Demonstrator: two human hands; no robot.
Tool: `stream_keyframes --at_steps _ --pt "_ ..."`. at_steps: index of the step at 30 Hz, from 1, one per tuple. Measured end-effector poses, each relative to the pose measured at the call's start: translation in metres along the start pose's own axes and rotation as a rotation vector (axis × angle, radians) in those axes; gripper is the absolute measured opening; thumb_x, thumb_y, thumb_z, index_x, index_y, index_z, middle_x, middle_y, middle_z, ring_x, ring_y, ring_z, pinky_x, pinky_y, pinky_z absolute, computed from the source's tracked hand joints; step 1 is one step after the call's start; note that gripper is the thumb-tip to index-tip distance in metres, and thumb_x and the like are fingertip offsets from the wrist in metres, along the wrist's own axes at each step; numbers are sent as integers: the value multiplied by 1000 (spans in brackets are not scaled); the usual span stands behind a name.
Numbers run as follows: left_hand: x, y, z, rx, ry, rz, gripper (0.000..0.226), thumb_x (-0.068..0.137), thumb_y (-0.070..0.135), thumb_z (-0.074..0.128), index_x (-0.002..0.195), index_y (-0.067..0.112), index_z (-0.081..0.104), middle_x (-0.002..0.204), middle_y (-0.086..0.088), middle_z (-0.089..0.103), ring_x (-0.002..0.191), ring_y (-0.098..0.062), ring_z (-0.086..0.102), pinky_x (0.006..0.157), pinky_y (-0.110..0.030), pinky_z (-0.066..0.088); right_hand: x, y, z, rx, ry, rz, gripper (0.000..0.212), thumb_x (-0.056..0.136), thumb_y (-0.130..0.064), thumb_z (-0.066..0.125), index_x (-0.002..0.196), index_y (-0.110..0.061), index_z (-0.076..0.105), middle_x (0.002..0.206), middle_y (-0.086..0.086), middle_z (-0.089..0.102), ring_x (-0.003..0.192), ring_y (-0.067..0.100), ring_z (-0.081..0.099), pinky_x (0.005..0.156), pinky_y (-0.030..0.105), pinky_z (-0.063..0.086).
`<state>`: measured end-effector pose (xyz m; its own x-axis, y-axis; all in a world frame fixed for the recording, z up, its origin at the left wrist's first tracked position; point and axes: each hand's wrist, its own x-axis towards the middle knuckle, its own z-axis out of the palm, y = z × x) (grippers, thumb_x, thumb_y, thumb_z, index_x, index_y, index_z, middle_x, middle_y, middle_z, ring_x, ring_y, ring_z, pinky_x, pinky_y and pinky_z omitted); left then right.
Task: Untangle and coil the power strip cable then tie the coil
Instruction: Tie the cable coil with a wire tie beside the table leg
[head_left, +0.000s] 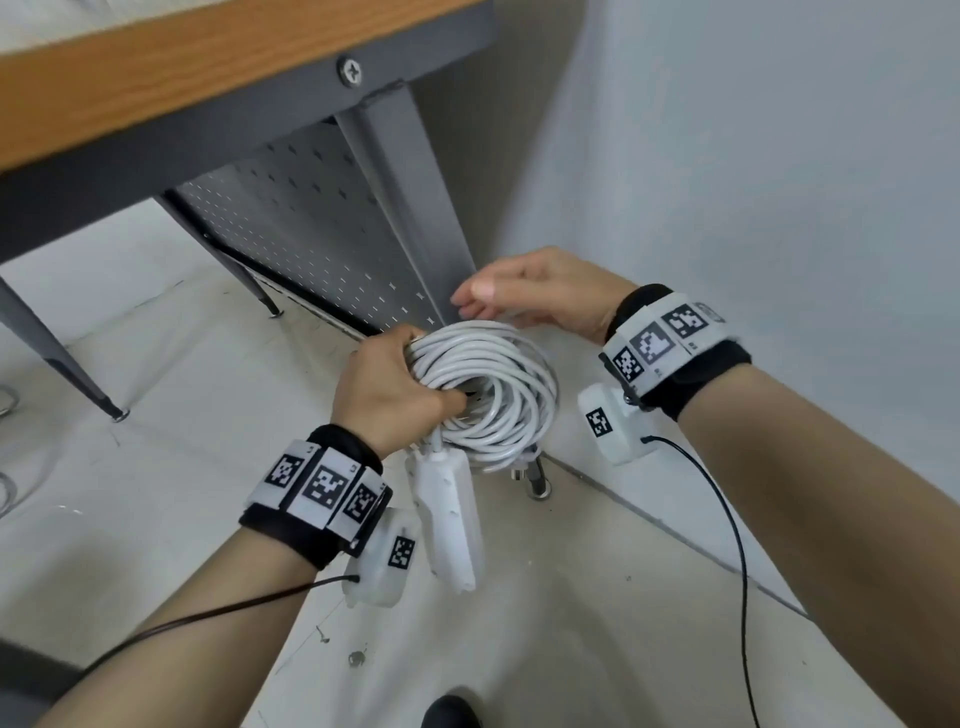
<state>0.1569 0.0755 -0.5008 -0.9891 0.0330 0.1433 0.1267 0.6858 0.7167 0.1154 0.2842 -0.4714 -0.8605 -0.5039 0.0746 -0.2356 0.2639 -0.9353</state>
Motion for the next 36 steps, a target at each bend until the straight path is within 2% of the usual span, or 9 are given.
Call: stream_keyframes --at_steps 2,4,14,20,24,28,30,32,36 --pt "1 6 3 -46 1 -18 48 37 40 74 81 25 63 74 9 71 71 -13 70 73 -40 59 -8 -6 6 -226 -91 29 67 61 -63 75 119 -31 65 111 -11 72 104 4 67 98 30 51" --pt "1 11 4 -74 -6 -20 51 37 41 78 83 25 64 77 9 72 74 -13 70 75 -40 60 -13 -7 13 -382 -103 39 77 55 -56 86 123 -34 58 110 -13 70 99 3 68 93 32 55" --pt "-4 25 0 -67 -50 -16 65 33 42 71 94 23 65 85 5 73 81 -18 71 80 -41 59 -15 5 24 -428 41 37 41 67 -17 81 100 -31 60 88 -7 70 77 12 69 71 31 57" --pt "-3 26 -11 -177 -87 52 51 57 18 86 103 23 64 92 6 73 83 -8 71 81 -32 59 -8 2 25 -303 129 39 33 56 -25 74 88 -28 65 78 -5 71 69 13 70 66 30 57" --pt "-10 24 -19 -367 -124 58 37 78 33 69 113 23 67 108 3 70 98 -8 67 80 -21 52 -8 1 24 -280 128 74 27 53 -31 71 78 -30 62 69 -8 68 62 9 67 60 27 54" --pt "-13 19 -26 -405 62 45 32 100 16 46 94 30 74 76 13 63 66 -2 54 65 -18 43 -8 0 26 -284 105 120 32 49 -34 71 80 -28 64 64 -9 68 56 6 67 54 22 51" --pt "-14 21 -29 -341 126 66 36 100 15 47 86 35 73 93 4 63 70 5 54 69 -12 44 -6 2 27 -301 103 133 32 52 -32 72 83 -25 65 66 -7 69 57 8 68 55 24 54" --pt "-16 26 -32 -328 122 91 34 99 15 51 87 36 73 103 0 64 78 12 55 73 -3 40 -3 4 28 -330 114 142 27 59 -24 76 84 -23 66 69 -5 70 60 11 69 58 27 55" --pt "-20 30 -32 -474 -63 116 23 97 7 54 94 14 76 63 10 60 59 -2 50 59 -11 40 0 9 27 -375 149 162 19 66 -18 77 82 -21 66 73 -1 71 69 18 70 66 32 58"
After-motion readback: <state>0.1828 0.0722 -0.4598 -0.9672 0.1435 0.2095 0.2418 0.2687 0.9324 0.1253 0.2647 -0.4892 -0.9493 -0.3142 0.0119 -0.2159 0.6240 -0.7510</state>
